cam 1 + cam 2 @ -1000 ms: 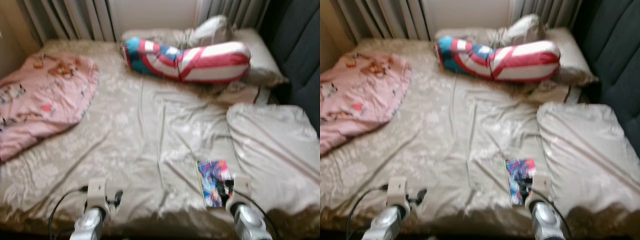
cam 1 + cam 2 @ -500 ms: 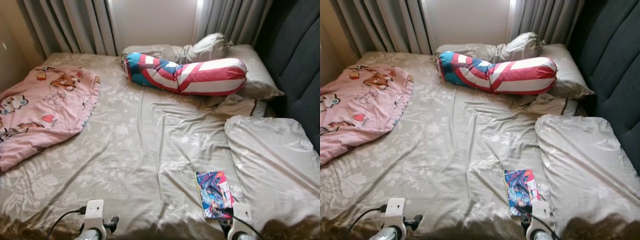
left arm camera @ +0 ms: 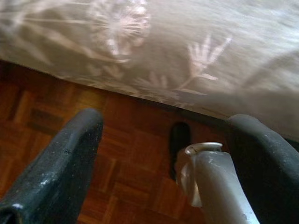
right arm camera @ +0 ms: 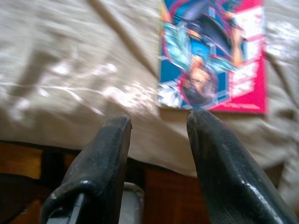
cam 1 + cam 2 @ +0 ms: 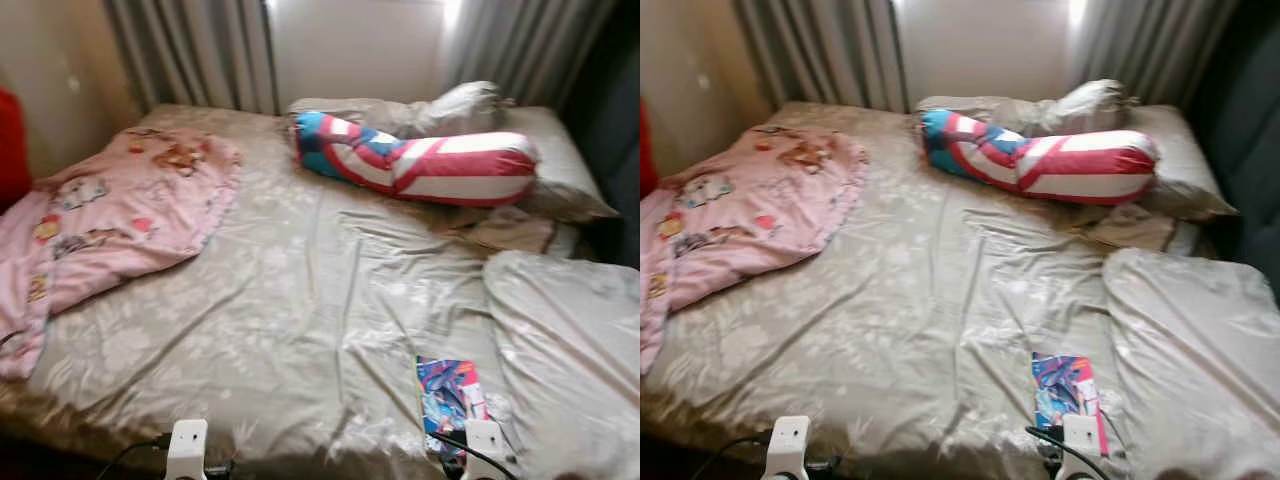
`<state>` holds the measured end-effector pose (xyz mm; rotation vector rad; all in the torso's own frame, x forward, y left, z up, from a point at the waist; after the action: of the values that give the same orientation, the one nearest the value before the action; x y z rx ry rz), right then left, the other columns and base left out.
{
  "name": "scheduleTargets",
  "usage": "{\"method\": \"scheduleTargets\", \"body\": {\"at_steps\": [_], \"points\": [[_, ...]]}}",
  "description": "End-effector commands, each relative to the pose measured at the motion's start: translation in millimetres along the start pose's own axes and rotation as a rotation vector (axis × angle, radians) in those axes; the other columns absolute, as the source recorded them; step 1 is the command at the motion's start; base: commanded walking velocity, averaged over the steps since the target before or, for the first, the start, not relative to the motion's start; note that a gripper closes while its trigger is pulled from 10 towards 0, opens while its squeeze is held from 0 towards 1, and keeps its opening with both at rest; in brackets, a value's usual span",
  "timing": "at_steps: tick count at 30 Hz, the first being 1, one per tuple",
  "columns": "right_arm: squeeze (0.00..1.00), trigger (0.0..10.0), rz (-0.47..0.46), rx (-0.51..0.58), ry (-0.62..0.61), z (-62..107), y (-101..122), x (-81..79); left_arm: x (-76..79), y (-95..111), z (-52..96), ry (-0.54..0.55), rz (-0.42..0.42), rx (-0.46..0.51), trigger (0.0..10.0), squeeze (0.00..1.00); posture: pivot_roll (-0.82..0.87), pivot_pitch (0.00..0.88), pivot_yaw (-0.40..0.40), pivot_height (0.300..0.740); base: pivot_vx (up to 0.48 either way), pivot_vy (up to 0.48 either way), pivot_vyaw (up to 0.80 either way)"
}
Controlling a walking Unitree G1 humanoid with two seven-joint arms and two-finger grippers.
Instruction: Clean up the room
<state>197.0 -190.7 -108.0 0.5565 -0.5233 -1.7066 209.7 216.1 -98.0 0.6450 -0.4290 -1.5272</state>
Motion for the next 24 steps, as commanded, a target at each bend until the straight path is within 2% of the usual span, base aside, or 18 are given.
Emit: {"method": "scheduleTargets", "body": {"at_steps": [1, 2, 3, 4, 12, 14, 15, 16, 17, 19, 24], "points": [[0.00, 10.0, -0.018, -0.023, -0.024, 2.2, -8, 7.7, 3.1, -6, 0.8, -0.007, -0.018, -0.021, 10.0, 0.00, -0.01, 0.000, -0.034, 0.738, 0.000, 0.000, 0.00], [0.09, 10.0, -0.017, -0.024, -0.024, 2.4, -8, 7.8, 2.7, -7, 1.0, -0.007, -0.019, -0.022, 10.0, 0.00, -0.01, 0.000, -0.034, 0.738, 0.000, 0.000, 0.00], [0.09, 10.0, -0.015, -0.025, -0.025, 2.5, -9, 8.0, 2.4, -7, 1.1, -0.006, -0.020, -0.024, 10.0, 0.00, -0.01, 0.000, -0.034, 0.738, 0.000, 0.000, 0.00], [1.00, 10.0, -0.021, -0.025, -0.024, 2.7, -9, 8.0, 2.1, -7, 1.2, -0.006, -0.020, -0.025, 10.0, 0.00, -0.01, 0.005, -0.032, 0.738, 0.000, 0.000, 0.00], [1.00, 10.0, -0.019, -0.040, -0.017, 3.8, -17, 2.4, 3.0, -9, 1.5, -0.010, -0.025, -0.030, 10.0, 0.00, -0.01, 0.015, -0.030, 0.738, 0.000, 0.000, 0.00], [1.00, 10.0, -0.011, -0.050, -0.004, 3.4, -21, -10.0, 3.0, -9, 1.5, -0.011, -0.027, -0.028, 10.0, 0.00, -0.01, 0.019, -0.029, 0.738, 0.000, 0.000, 0.00], [1.00, 10.0, -0.011, -0.050, -0.004, 3.4, -21, -10.0, 3.0, -9, 1.5, -0.011, -0.027, -0.028, 10.0, 0.00, -0.01, 0.019, -0.029, 0.738, 0.000, 0.000, 0.00], [0.05, 10.0, -0.006, -0.053, 0.001, 3.4, -22, -14.3, 3.1, -9, 1.5, -0.011, -0.027, -0.027, 10.0, 0.00, -0.01, 0.020, -0.030, 0.738, 0.000, 0.000, 0.00], [0.00, 10.0, -0.003, -0.058, 0.007, 3.5, -24, -19.2, 3.3, -9, 1.5, -0.012, -0.027, -0.027, 10.0, 0.00, -0.01, 0.022, -0.030, 0.738, 0.000, 0.000, 0.00], [0.00, 10.0, 0.006, -0.069, 0.020, 4.2, -30, -30.4, 3.8, -9, 1.5, -0.015, -0.029, -0.025, 10.0, 0.00, -0.01, 0.023, -0.029, 0.738, 0.000, 0.000, 0.00], [0.00, 10.0, 0.027, -0.078, 0.036, 5.3, -35, -40.9, 4.2, -9, 1.5, -0.018, -0.027, -0.026, 10.0, 0.00, -0.01, 0.025, -0.030, 0.738, 0.000, 0.000, 0.00]]}}
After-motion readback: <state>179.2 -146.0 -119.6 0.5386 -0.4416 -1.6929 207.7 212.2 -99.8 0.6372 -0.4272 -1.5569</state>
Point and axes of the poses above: a point about 5 cm out from each wrist's last joint towards the gripper, its own z axis pointing back from the gripper into the wrist, its own y axis along the axis of the wrist's last joint, x = y × z, the point moved 3 cm from there along -z, pointing out of the wrist towards the gripper, and after that the axes turned 5 degrees about -z, right-handed, at the moved point
